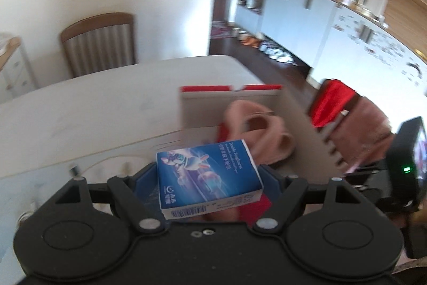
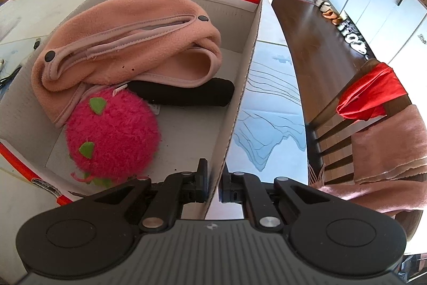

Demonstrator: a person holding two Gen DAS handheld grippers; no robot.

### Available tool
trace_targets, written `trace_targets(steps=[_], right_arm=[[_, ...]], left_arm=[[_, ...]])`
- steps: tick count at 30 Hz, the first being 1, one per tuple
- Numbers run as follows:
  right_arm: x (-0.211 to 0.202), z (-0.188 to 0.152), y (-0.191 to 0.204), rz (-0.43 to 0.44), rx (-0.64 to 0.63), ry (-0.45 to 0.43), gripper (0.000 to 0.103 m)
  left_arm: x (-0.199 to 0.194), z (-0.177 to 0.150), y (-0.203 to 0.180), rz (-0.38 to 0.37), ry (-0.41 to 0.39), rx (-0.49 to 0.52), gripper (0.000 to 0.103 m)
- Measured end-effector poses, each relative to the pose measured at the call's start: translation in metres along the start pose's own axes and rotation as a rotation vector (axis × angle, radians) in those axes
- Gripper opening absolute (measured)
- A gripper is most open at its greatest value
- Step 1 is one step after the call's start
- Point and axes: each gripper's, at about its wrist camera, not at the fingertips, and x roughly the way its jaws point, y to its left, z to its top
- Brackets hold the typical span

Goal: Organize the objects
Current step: 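Carry the blue-white card box with the left gripper over the box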

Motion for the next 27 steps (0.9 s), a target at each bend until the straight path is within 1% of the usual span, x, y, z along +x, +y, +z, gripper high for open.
trace_targets(steps=[3, 5, 8, 12, 14, 18, 24, 27], right_arm=[[0.0, 0.0, 0.0, 0.002, -0.002, 0.001, 0.007], [-0.001, 0.0, -0.001, 0.005, -0.001, 0.001, 0.007], [-0.001, 0.0, -0.001, 0.008, -0.004, 0.0, 0.007], [-0.001, -0.001, 0.0, 0.007, -0.012, -0.001, 0.007], [-0.001, -0.001, 0.0, 0.008, -0.013, -0.001, 0.007], [-0.001, -0.001, 0.001, 0.006, -0.022, -0.002, 0.007], [-0.002, -0.001, 0.001, 0.007, -0.036, -0.002, 0.008], [-0.002, -0.001, 0.002, 0.007, -0.044, -0.002, 0.008]], left_arm=[[0.008, 0.006, -0.019, -0.048, 0.006, 0.045, 0.08], [0.018, 0.008, -0.032, -0.066, 0.018, 0.069, 0.08], [0.035, 0.011, -0.042, -0.079, 0.044, 0.073, 0.079], [0.055, 0.011, -0.052, -0.089, 0.074, 0.105, 0.079], [0.064, 0.008, -0.054, -0.091, 0.092, 0.109, 0.078], [0.077, 0.002, -0.055, -0.07, 0.123, 0.11, 0.078], [0.09, -0.003, -0.05, -0.054, 0.141, 0.099, 0.078], [0.097, -0.005, -0.046, -0.046, 0.157, 0.089, 0.076]])
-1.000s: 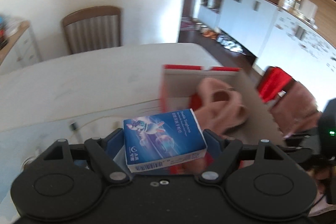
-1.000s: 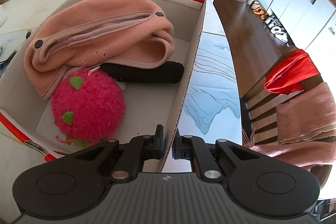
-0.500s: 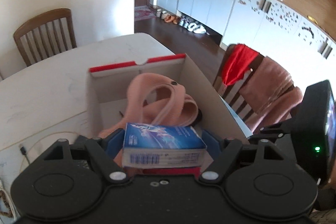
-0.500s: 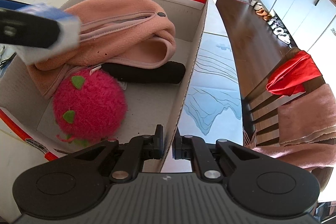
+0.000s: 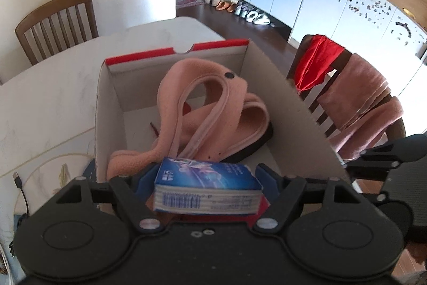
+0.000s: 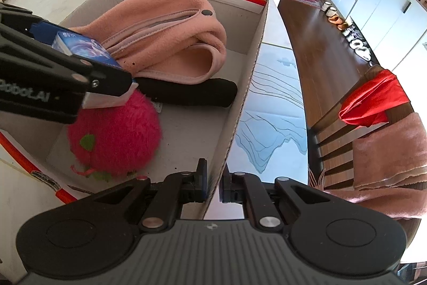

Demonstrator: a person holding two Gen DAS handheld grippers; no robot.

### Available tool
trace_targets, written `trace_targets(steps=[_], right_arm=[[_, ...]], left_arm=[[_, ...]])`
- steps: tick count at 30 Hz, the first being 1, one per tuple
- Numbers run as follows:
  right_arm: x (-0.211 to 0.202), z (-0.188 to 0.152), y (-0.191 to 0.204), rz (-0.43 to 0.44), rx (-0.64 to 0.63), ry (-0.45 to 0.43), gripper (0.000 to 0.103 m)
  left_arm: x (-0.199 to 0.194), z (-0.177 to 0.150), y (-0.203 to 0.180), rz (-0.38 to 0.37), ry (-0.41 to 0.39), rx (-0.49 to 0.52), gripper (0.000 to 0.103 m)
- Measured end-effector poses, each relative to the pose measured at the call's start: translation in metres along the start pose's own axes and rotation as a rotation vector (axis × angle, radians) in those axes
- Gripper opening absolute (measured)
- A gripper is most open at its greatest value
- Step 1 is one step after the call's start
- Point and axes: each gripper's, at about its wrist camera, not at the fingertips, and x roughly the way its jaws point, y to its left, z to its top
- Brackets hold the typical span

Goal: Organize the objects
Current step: 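Lower the card box into the box beside the pink plush and release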

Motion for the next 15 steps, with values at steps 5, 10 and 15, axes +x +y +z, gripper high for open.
trace_targets(steps=[5, 10, 15], right_arm=[[0.0, 0.0, -0.001, 0.005, -0.003, 0.0, 0.008], [0.001, 0.0, -0.001, 0.007, -0.006, 0.001, 0.008], [0.001, 0.001, -0.001, 0.007, -0.008, 0.002, 0.008]], left_arm=[[0.004, -0.002, 0.003, 0.0, 0.019, -0.014, 0.076], [0.0, -0.005, 0.003, -0.019, 0.008, -0.013, 0.085], [-0.008, -0.008, 0.004, -0.023, -0.007, -0.024, 0.088]])
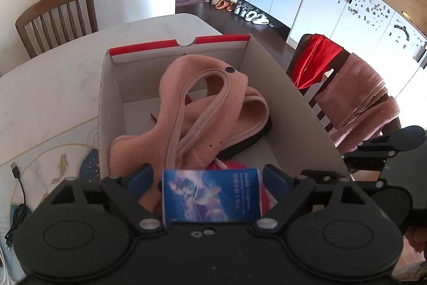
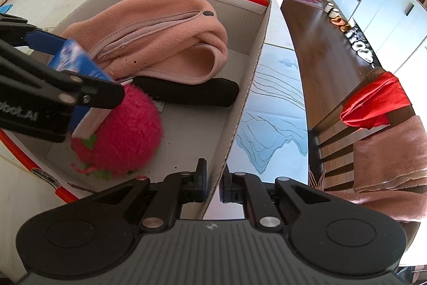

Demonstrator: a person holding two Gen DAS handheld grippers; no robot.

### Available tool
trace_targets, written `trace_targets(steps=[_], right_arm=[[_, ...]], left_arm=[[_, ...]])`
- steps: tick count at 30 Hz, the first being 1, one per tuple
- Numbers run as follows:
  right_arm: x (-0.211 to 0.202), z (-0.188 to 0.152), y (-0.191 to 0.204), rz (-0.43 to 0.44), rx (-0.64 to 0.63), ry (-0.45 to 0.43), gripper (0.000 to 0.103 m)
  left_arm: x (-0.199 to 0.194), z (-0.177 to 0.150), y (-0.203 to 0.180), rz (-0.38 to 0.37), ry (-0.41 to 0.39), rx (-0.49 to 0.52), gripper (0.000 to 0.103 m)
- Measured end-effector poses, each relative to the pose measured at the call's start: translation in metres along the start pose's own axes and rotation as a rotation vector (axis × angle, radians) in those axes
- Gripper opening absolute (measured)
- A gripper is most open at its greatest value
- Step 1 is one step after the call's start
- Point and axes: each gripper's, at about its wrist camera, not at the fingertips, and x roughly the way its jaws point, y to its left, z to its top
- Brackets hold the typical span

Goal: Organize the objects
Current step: 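Lower the card box into the box beside the pink plush and release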

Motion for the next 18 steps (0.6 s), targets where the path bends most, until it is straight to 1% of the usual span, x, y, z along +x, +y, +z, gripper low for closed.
trace_targets(steps=[7, 18], right_arm=[[0.0, 0.0, -0.001, 0.001, 0.001, 0.0, 0.008], [0.0, 0.0, -0.001, -0.007, 0.0, 0.006, 0.008]], left_arm=[[-0.021, -0.001, 0.007, 0.0, -0.039, -0.035, 0.09], [-0.061, -0.006, 0.026, 0.055, -0.129, -0.073, 0.097]])
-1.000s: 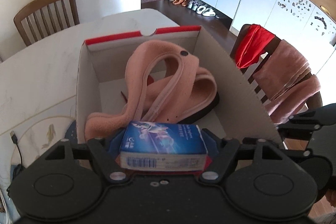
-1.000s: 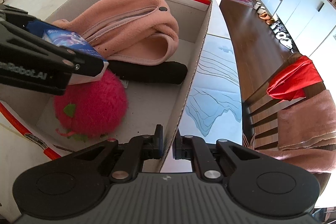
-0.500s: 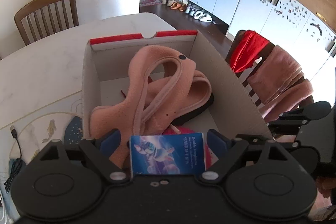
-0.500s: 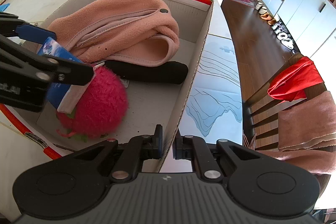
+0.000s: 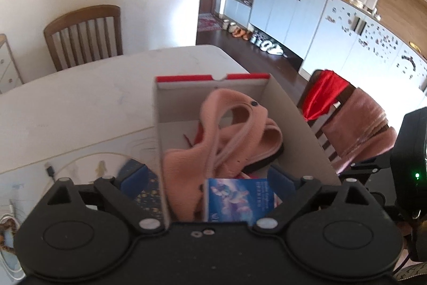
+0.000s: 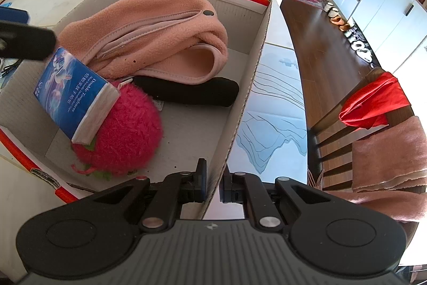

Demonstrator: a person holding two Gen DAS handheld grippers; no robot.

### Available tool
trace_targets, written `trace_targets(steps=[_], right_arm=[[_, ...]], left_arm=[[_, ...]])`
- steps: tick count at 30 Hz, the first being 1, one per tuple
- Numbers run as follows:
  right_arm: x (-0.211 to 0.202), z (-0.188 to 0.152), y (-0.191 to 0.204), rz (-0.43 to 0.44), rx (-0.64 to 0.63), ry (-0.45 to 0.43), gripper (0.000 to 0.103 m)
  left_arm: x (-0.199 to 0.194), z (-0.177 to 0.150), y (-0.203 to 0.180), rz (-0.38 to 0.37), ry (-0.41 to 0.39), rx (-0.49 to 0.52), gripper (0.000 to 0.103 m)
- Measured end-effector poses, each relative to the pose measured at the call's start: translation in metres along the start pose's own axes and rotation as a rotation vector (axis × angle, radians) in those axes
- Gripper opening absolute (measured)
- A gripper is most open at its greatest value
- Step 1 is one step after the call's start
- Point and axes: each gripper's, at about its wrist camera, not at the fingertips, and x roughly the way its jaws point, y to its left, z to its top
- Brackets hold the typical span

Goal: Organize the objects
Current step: 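Lower the card box into the box beside the pink plush and release, then return the left gripper to the pile and grasp the black USB cable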

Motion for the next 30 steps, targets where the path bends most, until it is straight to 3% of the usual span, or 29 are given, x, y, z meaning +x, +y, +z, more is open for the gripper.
trace_targets(steps=[14, 30], right_arm=[[0.0, 0.002, 0.005, -0.031, 0.006, 0.017, 0.008], [0.004, 0.004, 0.01, -0.067, 0.038, 0.044, 0.008]], left_arm=[[-0.027, -0.013, 0.049, 0.096, -0.049, -0.083, 0.102], [-0.027, -0.053, 0.135, 0.253, 0.016, -0.219, 0.102]])
